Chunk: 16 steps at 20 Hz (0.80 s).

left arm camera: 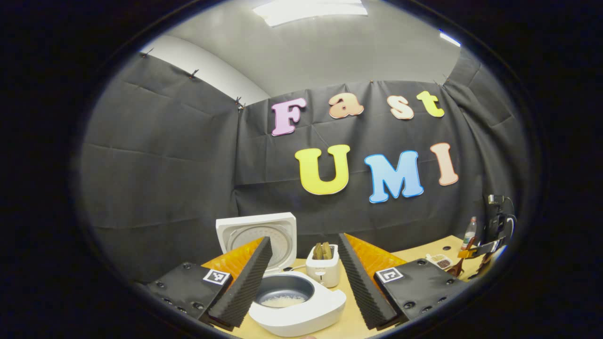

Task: Close the left gripper, press the button to open the rice cooker; take a wooden spoon from the chopstick holder with the right hand, scoop a spoonful of rice and pour it into the rice cooker, then put the wooden spoon back into the chopstick holder.

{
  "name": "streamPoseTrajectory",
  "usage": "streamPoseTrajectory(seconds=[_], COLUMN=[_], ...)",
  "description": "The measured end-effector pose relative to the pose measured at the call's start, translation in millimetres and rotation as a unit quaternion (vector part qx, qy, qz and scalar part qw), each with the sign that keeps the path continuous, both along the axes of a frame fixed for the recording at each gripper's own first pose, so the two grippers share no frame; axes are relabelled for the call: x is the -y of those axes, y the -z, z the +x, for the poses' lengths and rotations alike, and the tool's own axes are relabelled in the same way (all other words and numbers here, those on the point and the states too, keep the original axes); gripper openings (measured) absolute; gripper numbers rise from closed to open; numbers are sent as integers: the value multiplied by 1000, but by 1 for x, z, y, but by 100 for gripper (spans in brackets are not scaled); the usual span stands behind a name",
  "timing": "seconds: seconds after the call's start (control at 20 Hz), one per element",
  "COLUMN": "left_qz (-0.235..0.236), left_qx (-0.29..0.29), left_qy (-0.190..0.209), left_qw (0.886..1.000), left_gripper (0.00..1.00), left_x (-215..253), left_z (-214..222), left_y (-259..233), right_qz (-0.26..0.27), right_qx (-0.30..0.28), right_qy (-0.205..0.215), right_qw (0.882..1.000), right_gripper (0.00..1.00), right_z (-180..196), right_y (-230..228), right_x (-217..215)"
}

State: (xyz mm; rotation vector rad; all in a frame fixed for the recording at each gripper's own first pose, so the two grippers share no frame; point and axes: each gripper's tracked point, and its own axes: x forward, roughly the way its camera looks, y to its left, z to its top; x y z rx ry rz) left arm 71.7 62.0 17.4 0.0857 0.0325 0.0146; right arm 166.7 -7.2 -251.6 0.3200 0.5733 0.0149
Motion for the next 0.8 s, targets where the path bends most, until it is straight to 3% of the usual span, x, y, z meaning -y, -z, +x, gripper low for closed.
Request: streamPoseTrajectory(seconds=[0.35,0.45,0.5,0.55,0.6,0.8], left_qz=[-3,-3,-5,-8,-11,-13], left_qx=[1,0,1,2,2,-3], left_qy=[-9,-10,-10,-10,-10,-16], left_qw=[1000,1000,1000,1000,1000,1000], left_gripper=[95,94,95,94,95,97], left_x=[0,-1,-1,-1,-2,-10], left_z=[3,8,10,12,15,27], left_y=[-2,-1,-1,-1,-1,2], right_qz=[20,11,6,-2,-13,-49], right_qx=[-28,-30,-28,-24,-19,8], right_qy=[-1,0,2,7,12,26], right_qw=[999,999,1000,1000,1000,998], right_gripper=[19,41,61,71,96,99], right_z=[-10,-16,-18,-20,-24,-35], right_y=[23,22,19,16,10,-21], right_x=[4,8,11,16,21,37])
